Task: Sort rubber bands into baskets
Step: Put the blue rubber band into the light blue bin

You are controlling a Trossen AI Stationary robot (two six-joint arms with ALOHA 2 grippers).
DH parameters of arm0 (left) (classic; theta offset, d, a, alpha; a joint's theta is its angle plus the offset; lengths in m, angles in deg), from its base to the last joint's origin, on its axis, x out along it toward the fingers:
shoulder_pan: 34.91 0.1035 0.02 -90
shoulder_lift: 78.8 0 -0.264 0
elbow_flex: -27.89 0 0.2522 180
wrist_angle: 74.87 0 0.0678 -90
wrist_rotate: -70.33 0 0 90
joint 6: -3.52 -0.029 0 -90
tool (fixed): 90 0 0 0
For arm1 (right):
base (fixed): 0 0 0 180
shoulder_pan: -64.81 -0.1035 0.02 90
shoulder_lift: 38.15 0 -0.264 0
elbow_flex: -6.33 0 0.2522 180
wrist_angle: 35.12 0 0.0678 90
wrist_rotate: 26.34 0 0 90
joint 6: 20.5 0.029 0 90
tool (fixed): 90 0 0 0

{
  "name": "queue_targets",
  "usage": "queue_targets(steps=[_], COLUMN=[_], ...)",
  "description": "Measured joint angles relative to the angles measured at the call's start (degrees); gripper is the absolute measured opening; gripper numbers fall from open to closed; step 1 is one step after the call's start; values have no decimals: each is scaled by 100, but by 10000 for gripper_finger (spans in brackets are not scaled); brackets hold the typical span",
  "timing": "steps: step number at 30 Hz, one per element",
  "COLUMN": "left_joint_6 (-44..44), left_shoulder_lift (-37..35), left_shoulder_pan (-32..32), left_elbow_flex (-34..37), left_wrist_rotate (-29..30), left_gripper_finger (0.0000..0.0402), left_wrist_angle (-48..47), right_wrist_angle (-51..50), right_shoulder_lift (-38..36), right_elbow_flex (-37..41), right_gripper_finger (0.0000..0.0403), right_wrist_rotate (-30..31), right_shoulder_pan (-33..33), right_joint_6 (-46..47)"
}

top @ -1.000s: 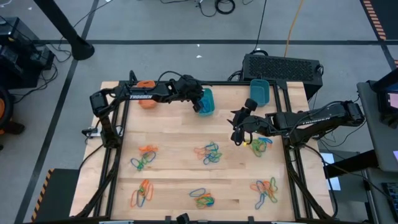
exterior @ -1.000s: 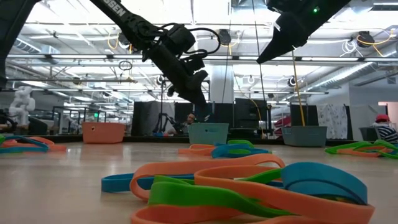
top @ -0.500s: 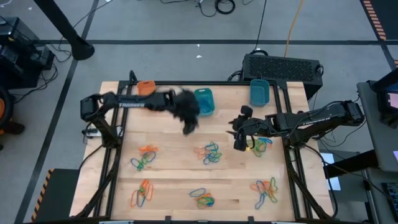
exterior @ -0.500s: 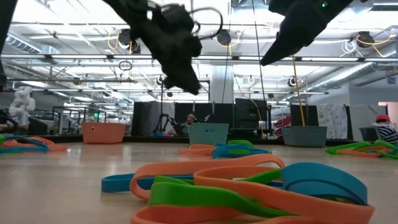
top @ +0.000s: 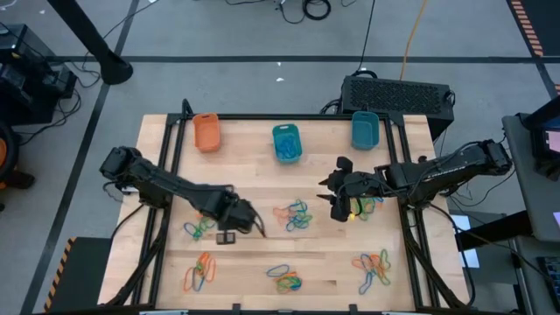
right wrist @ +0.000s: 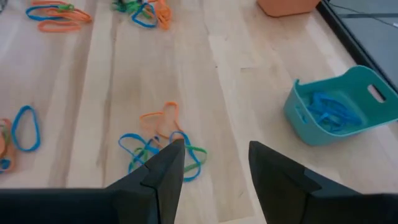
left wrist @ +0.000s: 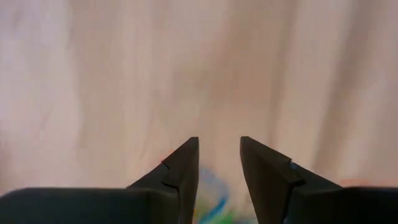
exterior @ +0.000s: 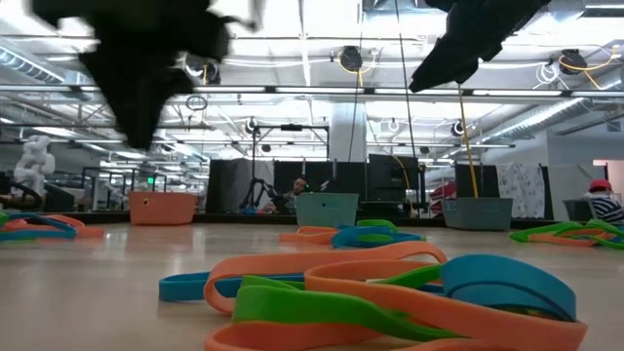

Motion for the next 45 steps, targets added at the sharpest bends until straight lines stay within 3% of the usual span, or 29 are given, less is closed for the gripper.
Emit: queue_targets(steps=[5,13,17,31,35,40,45], left_joint_6=[483,861,881,1018,1028,1039,989], left_shoulder_lift=[11,-40,-41,-41,-41,-41,-51], left_shoulder_pan=[-163,-205,-207,-192,-191,-190,-192], left_elbow_flex=[639,1725,1853,2127,2127,2127,2076], left_wrist_rotate=[-319,-680,-995,-1082,-1182,-1204,-1203], left_gripper_finger=[125,125,125,124,95,13,9], left_wrist_angle=[-244,824,1101,1211,1237,1235,1192], right_wrist_angle=[-5,-16,-22,-27,-20,-18,-18], right_shoulder_lift=[0,-2,-2,-2,-2,-2,-2], right_elbow_flex=[-2,-1,-2,-1,-2,-1,-2], right_gripper_finger=[171,171,171,171,171,171,171], right_wrist_rotate=[-6,-6,-3,58,60,60,60], right_shoulder_pan=[-190,-529,-649,-677,-677,-677,-677], right_joint_6=[289,418,458,436,436,436,434])
